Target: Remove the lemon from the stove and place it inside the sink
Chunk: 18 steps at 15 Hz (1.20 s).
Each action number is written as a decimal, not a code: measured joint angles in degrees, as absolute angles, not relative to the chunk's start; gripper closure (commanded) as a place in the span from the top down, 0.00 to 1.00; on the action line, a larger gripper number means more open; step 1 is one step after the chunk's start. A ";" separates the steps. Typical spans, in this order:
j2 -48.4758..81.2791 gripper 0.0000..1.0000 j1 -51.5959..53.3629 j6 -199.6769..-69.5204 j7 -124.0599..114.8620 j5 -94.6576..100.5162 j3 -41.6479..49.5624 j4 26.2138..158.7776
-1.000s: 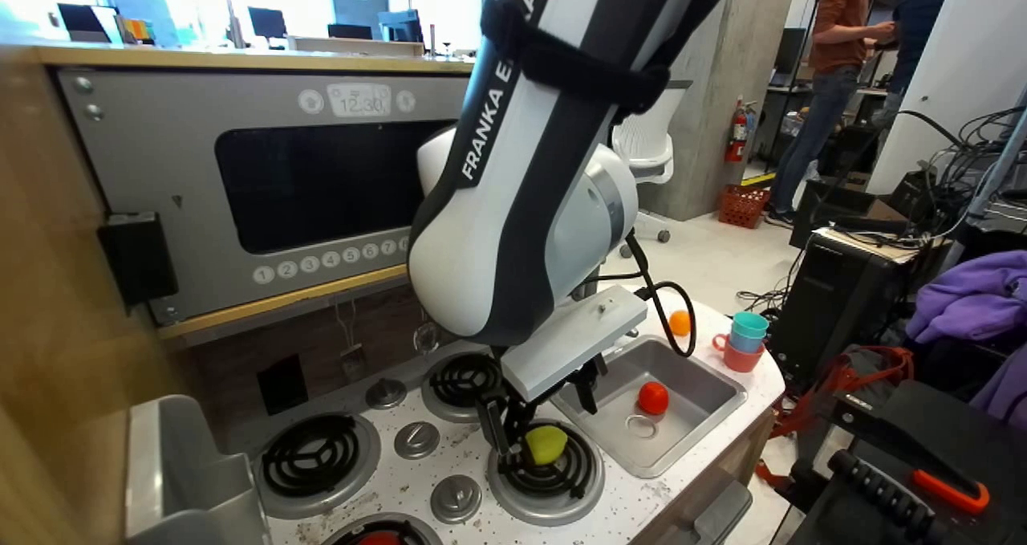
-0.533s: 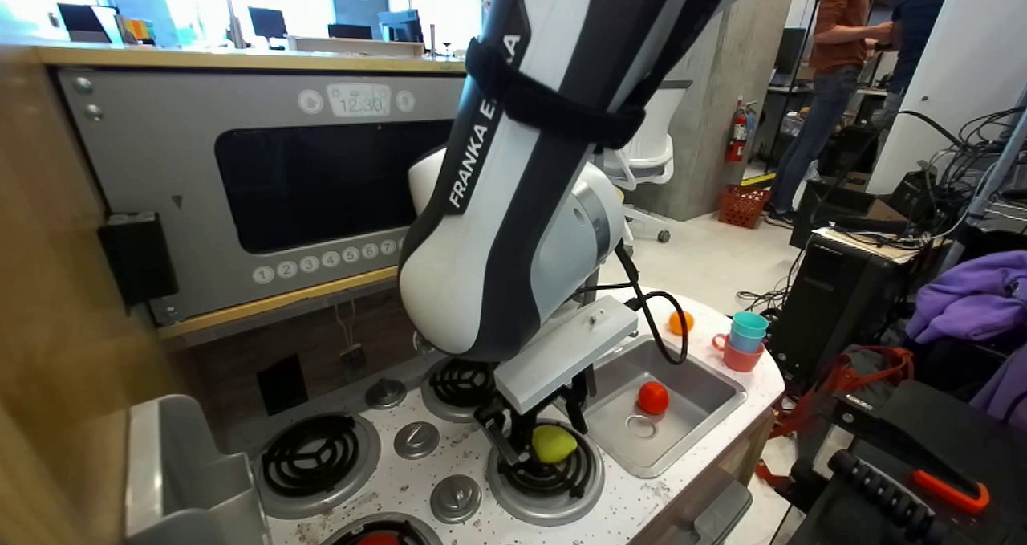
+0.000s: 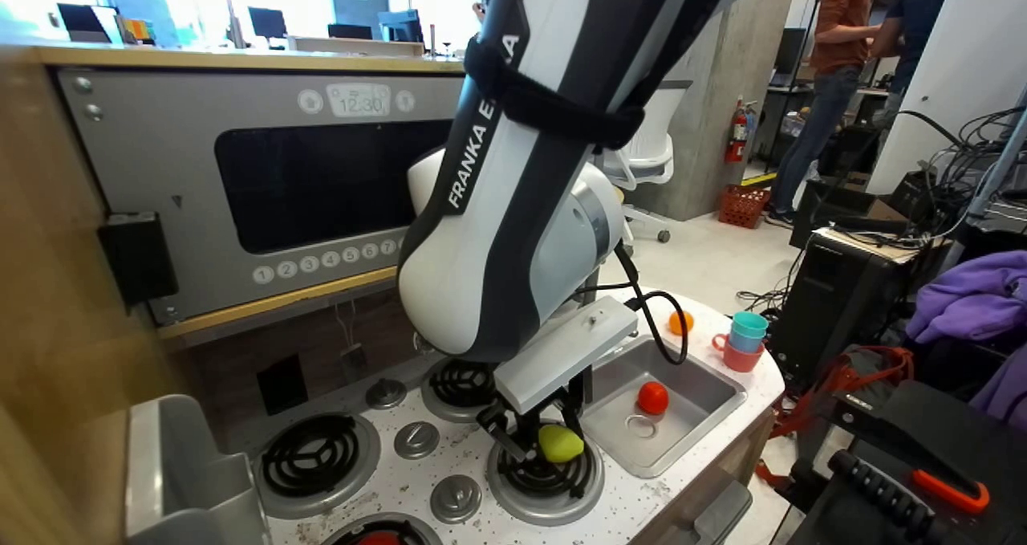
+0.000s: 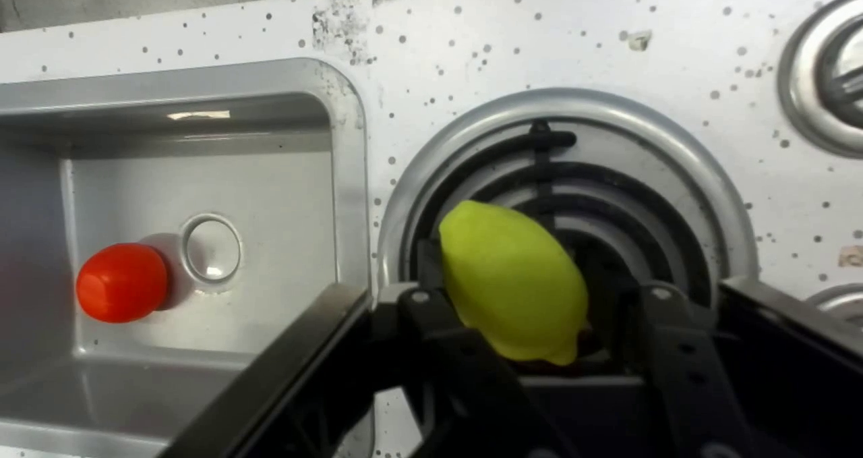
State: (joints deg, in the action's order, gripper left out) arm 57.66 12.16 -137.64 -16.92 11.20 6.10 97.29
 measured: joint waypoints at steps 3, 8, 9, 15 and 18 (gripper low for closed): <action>56.54 0.26 12.11 -137.94 -16.32 11.20 6.16 98.50; 48.18 0.26 11.84 -139.75 -14.93 11.23 7.39 107.49; 46.53 0.26 11.71 -139.89 -14.92 11.24 7.91 109.27; 42.08 0.26 8.59 -140.70 -14.94 11.24 11.42 112.29; 42.06 0.26 6.90 -140.73 -14.94 11.24 12.37 111.94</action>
